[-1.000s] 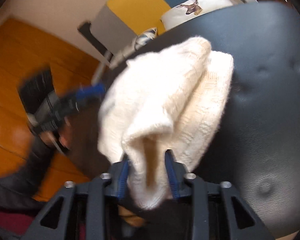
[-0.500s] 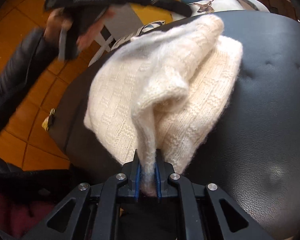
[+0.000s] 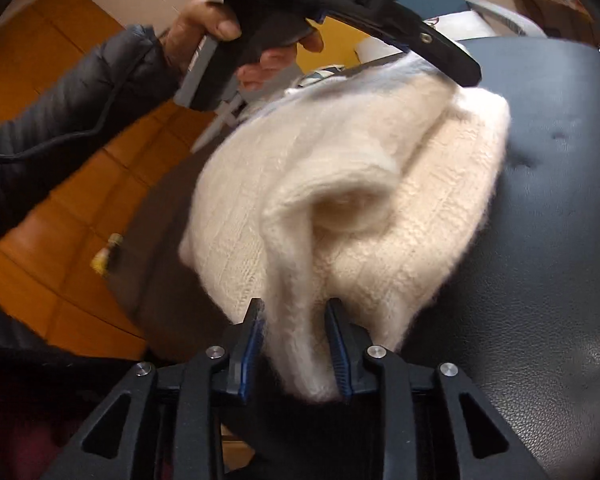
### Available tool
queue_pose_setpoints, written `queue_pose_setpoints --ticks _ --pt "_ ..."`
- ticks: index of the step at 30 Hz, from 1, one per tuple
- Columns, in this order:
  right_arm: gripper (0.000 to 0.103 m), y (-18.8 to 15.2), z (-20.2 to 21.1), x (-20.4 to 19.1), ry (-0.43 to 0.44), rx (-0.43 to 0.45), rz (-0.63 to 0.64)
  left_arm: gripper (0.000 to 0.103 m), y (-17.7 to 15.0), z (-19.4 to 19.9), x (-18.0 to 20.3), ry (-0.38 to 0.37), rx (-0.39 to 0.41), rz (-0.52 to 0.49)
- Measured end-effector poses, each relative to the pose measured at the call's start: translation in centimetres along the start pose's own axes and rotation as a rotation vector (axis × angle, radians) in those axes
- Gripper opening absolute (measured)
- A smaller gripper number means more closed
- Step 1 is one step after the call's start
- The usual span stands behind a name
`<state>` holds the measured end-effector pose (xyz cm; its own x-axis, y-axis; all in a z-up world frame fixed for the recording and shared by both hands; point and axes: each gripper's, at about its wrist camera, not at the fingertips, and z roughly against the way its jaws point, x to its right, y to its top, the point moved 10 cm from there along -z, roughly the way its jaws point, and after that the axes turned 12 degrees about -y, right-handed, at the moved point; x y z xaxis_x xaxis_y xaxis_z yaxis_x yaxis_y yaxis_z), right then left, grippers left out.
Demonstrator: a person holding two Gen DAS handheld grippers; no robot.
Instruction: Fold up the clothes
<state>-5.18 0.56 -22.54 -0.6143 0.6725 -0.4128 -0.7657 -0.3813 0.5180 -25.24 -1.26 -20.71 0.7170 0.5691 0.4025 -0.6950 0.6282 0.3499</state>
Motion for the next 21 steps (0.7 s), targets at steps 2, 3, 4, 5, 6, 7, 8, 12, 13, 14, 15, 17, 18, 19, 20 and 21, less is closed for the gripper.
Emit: queue_pose_setpoints --ticks 2,3,4,5,6,7,8,12,13,14,15,17,18,19,20,21 --pt "0.031 0.1 -0.3 -0.8 0.087 -0.025 -0.013 0.074 -0.3 -0.1 -0.1 -0.005 0.002 0.011" --pt "0.034 0.1 -0.6 -1.2 0.142 -0.053 -0.032 0.074 -0.4 -0.2 -0.1 -0.009 0.000 0.014" --pt "0.034 0.0 -0.7 -1.1 0.169 -0.070 -0.055 0.074 -0.5 -0.3 0.0 -0.011 -0.004 0.012" --pt "0.031 -0.1 -0.8 -1.0 0.193 -0.085 -0.078 0.074 -0.6 -0.4 0.1 -0.012 -0.009 0.005" --pt "0.030 -0.2 -0.8 -0.8 0.217 -0.100 -0.101 0.074 -0.7 -0.4 0.2 -0.015 -0.016 -0.002" --pt "0.029 -0.3 -0.8 -0.7 0.214 -0.100 -0.103 0.074 -0.8 -0.4 0.4 -0.022 -0.026 -0.011" --pt "0.027 -0.4 -0.7 -0.5 0.208 -0.098 -0.102 0.074 -0.8 -0.3 0.5 -0.026 -0.035 -0.023" --pt "0.026 -0.6 0.0 -0.5 0.146 -0.082 -0.039 0.068 -1.1 0.2 0.8 -0.040 -0.060 -0.040" --pt "0.024 -0.7 0.0 -0.3 0.138 -0.082 -0.040 0.062 -1.2 0.3 0.9 -0.050 -0.067 -0.036" --pt "0.022 -0.6 0.1 -0.1 0.131 -0.083 -0.043 0.057 -1.2 0.3 1.1 -0.060 -0.076 -0.036" --pt "0.021 -0.6 0.2 0.1 0.124 -0.084 -0.046 0.047 -1.3 0.3 1.3 -0.063 -0.080 -0.042" --pt "0.018 -0.5 0.3 0.4 0.104 -0.083 -0.035 0.029 -1.3 0.2 1.6 -0.049 -0.079 -0.055" --pt "0.017 -0.5 0.5 0.5 0.096 -0.077 -0.031 0.021 -1.3 0.4 1.7 -0.043 -0.065 -0.055" --pt "0.016 -0.5 0.6 0.5 0.089 -0.070 -0.029 0.017 -1.2 0.8 1.8 -0.043 -0.038 -0.048" --pt "0.011 -0.5 0.8 0.6 0.081 -0.063 -0.027 0.016 -1.0 1.3 1.9 -0.047 -0.004 -0.039" --pt "0.008 -0.7 1.3 0.7 0.074 -0.048 -0.018 0.015 -0.6 2.0 2.1 -0.061 0.042 -0.024"
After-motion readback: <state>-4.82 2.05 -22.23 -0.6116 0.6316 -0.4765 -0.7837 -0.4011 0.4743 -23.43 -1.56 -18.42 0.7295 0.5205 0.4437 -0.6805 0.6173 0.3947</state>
